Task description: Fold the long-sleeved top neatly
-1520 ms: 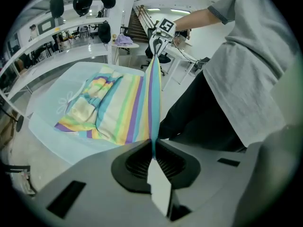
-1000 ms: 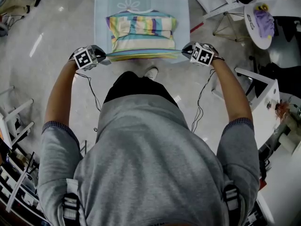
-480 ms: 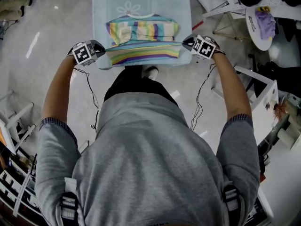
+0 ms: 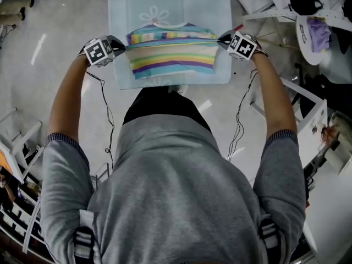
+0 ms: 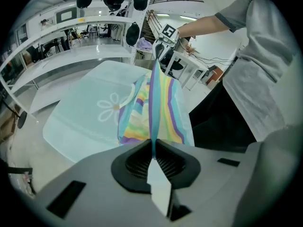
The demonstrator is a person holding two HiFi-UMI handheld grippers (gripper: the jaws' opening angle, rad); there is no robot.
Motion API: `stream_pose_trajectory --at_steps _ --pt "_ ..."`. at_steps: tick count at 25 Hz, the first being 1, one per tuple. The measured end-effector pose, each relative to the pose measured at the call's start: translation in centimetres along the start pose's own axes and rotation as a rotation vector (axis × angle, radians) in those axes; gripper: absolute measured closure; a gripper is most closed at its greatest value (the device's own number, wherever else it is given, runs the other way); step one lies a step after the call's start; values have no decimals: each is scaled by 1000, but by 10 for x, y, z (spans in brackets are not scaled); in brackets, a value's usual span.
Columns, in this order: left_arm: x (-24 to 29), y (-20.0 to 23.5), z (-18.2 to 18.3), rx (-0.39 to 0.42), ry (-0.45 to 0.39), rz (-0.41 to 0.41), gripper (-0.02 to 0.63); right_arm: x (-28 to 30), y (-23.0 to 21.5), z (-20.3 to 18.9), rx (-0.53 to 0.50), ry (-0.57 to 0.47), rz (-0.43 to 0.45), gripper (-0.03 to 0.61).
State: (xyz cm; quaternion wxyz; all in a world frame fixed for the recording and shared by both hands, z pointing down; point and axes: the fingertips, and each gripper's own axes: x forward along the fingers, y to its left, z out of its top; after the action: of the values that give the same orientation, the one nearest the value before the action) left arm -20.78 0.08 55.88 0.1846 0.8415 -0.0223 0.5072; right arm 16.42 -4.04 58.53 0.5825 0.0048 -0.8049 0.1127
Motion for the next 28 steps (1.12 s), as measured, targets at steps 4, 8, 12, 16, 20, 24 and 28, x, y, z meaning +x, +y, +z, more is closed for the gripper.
stream_pose_trajectory --at_steps 4,8,12,16,20,24,28 --pt "13 32 -1 -45 -6 -12 574 20 -32 -1 18 2 10 552" --pt "31 56 -8 -125 -12 -63 574 45 -53 -4 60 31 50 551" --pt "47 76 -11 -186 -27 -100 574 65 -70 -9 121 50 70 551" --pt "55 94 -17 -309 -91 -105 574 79 -80 -12 182 61 55 545" --pt "63 102 -20 -396 -133 -112 571 86 -87 -12 187 76 15 546" --pt "65 119 -23 -465 -162 -67 546 90 -101 -13 203 91 -46 546" --pt "54 143 -32 -502 -156 69 495 80 -113 -19 231 147 -119 464"
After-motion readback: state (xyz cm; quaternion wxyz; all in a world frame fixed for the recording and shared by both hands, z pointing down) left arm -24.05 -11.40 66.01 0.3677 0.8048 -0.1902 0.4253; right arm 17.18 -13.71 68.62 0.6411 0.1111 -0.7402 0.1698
